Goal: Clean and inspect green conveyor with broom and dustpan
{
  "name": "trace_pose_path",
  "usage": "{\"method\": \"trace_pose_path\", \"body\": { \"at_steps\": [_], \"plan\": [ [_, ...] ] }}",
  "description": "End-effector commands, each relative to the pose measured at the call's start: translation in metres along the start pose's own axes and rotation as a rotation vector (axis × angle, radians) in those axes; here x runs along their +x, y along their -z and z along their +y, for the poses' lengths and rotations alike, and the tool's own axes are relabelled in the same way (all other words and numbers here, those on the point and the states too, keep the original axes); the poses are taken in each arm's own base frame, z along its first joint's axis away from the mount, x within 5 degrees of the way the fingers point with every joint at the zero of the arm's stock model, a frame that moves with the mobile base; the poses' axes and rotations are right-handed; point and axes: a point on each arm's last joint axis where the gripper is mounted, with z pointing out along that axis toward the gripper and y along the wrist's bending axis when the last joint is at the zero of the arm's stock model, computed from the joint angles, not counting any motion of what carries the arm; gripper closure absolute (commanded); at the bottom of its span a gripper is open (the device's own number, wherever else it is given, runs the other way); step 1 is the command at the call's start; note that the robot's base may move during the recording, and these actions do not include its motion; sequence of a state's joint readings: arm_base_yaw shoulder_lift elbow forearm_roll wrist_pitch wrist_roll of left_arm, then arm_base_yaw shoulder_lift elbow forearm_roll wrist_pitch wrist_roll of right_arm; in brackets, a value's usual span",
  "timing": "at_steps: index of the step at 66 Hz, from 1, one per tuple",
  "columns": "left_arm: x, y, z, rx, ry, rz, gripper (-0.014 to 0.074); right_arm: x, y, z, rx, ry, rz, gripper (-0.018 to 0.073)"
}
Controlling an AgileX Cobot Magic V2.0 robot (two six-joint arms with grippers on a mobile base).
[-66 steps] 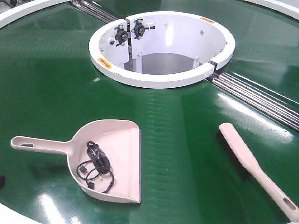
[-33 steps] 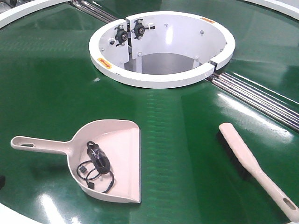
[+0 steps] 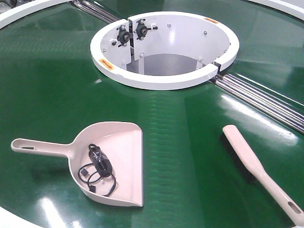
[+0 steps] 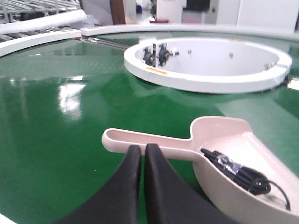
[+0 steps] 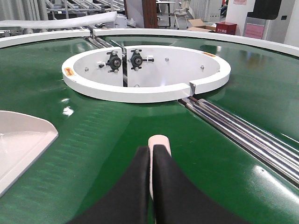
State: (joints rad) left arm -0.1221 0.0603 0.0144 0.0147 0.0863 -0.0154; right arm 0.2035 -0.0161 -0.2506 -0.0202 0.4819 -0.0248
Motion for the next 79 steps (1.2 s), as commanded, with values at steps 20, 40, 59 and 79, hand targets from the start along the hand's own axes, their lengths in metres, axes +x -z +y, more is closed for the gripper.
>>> {"method": "trace_pose_path", "body": {
  "at_steps": [20, 40, 59, 79],
  "plan": [
    [0.0035, 0.0048, 0.0004, -0.004, 0.038, -0.12, 0.0603, -0.0141, 0.0023, -0.0005, 0.002, 0.003, -0.086, 0.0568],
    [0.0036, 0.0047, 0.0004, -0.004, 0.038, -0.118, 0.0603, -0.0141, 0.0023, -0.0005, 0.002, 0.003, -0.086, 0.0568],
    [0.0036, 0.0047, 0.0004, -0.005, 0.037, -0.118, 0.0603, -0.0141, 0.0023, -0.0005, 0.002, 0.003, -0.086, 0.0568],
    [0.0036, 0.0047, 0.0004, -0.005, 0.037, -0.118, 0.0603, -0.014, 0.0023, -0.0005, 0.002, 0.003, -0.085, 0.0568]
  ]
}}
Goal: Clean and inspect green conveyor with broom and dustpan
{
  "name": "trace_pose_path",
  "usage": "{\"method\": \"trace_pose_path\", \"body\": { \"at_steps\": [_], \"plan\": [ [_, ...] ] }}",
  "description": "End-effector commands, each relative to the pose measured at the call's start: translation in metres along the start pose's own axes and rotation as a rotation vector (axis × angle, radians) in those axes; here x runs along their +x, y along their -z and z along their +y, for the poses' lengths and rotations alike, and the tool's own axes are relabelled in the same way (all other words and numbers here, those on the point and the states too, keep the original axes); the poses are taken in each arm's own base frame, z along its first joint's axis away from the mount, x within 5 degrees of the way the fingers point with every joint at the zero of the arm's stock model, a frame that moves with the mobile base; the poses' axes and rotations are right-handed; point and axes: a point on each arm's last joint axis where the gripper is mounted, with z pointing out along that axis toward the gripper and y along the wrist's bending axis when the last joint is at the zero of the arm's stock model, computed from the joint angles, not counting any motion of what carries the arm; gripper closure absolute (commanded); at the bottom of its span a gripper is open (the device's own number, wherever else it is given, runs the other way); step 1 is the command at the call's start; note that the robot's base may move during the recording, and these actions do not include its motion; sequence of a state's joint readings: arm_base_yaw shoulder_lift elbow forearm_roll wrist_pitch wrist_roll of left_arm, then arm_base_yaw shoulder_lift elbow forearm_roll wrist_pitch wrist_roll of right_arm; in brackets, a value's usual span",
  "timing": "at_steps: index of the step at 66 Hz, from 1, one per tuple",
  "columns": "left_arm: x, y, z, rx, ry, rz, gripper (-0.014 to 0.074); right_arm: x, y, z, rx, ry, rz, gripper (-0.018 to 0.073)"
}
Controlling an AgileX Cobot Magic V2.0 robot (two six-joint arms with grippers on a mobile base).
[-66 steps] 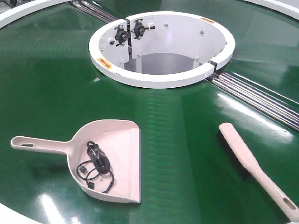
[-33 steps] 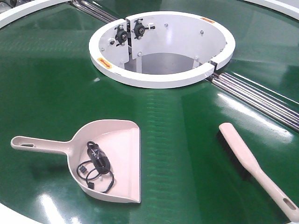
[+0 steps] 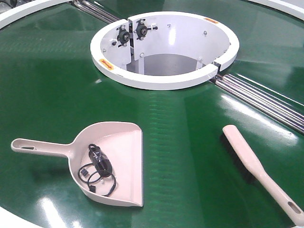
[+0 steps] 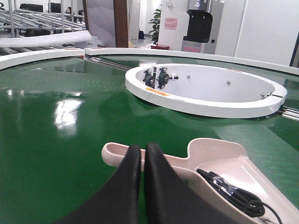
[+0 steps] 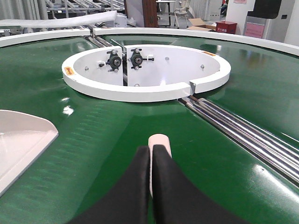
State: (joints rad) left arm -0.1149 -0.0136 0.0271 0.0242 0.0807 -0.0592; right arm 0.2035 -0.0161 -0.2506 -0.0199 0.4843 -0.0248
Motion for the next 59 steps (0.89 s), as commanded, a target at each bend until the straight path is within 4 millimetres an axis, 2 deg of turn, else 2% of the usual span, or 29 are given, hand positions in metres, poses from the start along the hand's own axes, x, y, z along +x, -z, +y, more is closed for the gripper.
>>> {"method": "trace_pose_path", "body": {
  "at_steps": [1, 17, 26, 38, 59],
  "plan": [
    [0.004, 0.0, 0.0, 0.003, 0.003, -0.051, 0.0603, -0.014, 0.002, -0.001, 0.002, 0.004, -0.087, 0.0568],
    [0.004, 0.0, 0.0, 0.003, 0.003, -0.051, 0.0603, -0.007, -0.003, -0.003, 0.058, 0.046, -0.095, 0.0568],
    [0.004, 0.0, 0.0, 0.003, 0.003, -0.051, 0.0603, 0.014, -0.016, -0.005, 0.134, -0.002, -0.171, 0.0568],
    [0.004, 0.0, 0.0, 0.003, 0.003, -0.051, 0.0603, 0.045, -0.028, -0.004, 0.122, -0.005, -0.254, 0.0568],
    [0.004, 0.0, 0.0, 0.003, 0.003, -0.051, 0.0603, 0.047, -0.027, -0.004, 0.122, -0.04, -0.245, 0.0568]
  ]
}}
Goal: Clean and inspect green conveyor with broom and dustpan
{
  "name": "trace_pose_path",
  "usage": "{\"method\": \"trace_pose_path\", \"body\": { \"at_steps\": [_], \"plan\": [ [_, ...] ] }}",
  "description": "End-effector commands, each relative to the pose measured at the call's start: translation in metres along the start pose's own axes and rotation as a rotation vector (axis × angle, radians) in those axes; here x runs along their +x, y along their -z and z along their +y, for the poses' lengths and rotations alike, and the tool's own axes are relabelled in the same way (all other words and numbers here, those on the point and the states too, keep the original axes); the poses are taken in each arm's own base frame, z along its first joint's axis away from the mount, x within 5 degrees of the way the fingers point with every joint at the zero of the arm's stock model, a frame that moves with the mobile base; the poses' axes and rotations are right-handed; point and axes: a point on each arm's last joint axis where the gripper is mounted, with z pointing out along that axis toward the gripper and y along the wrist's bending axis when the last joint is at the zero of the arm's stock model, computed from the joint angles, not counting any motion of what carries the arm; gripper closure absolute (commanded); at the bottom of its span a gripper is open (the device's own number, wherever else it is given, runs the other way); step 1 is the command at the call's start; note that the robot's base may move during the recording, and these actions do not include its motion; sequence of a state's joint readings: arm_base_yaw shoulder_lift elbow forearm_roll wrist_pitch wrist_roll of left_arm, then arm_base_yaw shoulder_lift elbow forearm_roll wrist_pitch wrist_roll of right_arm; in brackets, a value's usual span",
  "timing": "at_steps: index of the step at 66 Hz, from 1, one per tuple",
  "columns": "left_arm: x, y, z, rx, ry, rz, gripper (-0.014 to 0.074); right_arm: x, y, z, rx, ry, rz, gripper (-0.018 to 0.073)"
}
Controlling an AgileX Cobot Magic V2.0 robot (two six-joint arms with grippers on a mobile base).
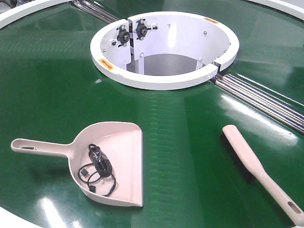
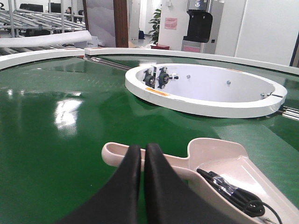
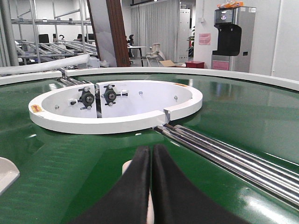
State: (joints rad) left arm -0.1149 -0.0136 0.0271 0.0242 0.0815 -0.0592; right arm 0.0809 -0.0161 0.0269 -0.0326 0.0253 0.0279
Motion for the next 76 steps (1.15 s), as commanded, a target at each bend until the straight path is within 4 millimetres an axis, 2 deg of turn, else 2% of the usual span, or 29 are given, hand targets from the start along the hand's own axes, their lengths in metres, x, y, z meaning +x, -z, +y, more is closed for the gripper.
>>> {"method": "trace_pose_path", "body": {
  "at_steps": [1, 76],
  "plan": [
    [0.0038, -0.0002, 0.0, 0.003, 0.003, -0.052, 0.0603, -0.0002, 0.0005, 0.0, 0.002, -0.003, -0.067, 0.0568],
    [0.0038, -0.0002, 0.0, 0.003, 0.003, -0.052, 0.0603, -0.0002, 0.0005, 0.0, 0.002, -0.005, -0.067, 0.0568]
  ]
}}
